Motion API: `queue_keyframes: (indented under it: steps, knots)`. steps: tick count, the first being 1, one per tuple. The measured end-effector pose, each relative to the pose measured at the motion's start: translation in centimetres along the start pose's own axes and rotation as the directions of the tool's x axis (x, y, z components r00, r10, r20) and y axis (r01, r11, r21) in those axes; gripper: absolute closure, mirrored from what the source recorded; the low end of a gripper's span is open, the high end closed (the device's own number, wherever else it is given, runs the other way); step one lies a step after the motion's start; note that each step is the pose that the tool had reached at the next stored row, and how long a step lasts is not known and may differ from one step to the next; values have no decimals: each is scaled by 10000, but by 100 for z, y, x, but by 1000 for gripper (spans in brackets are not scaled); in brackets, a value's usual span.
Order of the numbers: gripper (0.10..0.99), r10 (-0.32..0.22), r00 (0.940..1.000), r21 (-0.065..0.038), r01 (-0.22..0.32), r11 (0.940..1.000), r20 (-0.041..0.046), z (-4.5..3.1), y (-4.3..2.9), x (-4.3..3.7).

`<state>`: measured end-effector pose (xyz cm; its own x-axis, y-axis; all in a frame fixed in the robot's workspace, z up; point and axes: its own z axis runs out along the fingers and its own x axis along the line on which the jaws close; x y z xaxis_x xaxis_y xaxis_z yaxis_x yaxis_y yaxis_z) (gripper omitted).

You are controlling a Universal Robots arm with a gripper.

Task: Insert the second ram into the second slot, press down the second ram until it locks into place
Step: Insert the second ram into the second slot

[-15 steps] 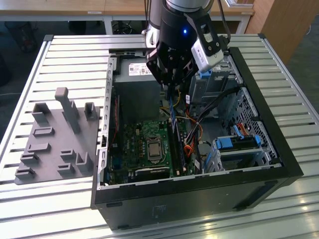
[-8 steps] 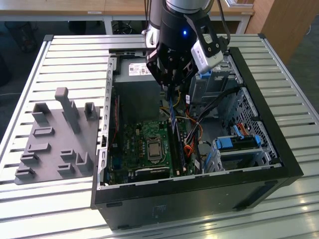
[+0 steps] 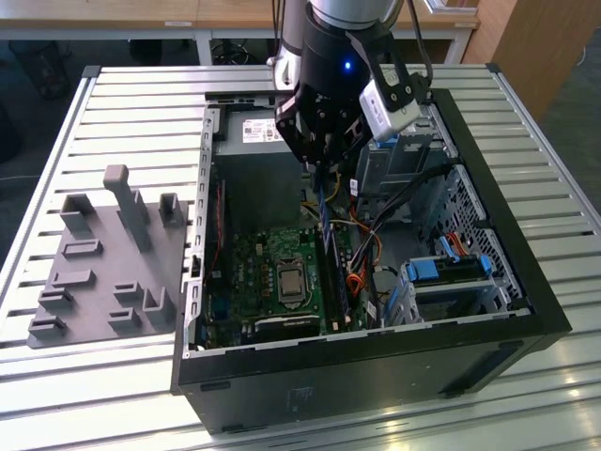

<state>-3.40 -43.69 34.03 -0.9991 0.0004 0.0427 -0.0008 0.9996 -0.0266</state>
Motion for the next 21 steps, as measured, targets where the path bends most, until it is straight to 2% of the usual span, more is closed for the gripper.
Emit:
queue_keyframes:
  steps: [21]
  knots:
    - [949, 0, 10000, 0, 0, 10000, -1, 157, 4, -29]
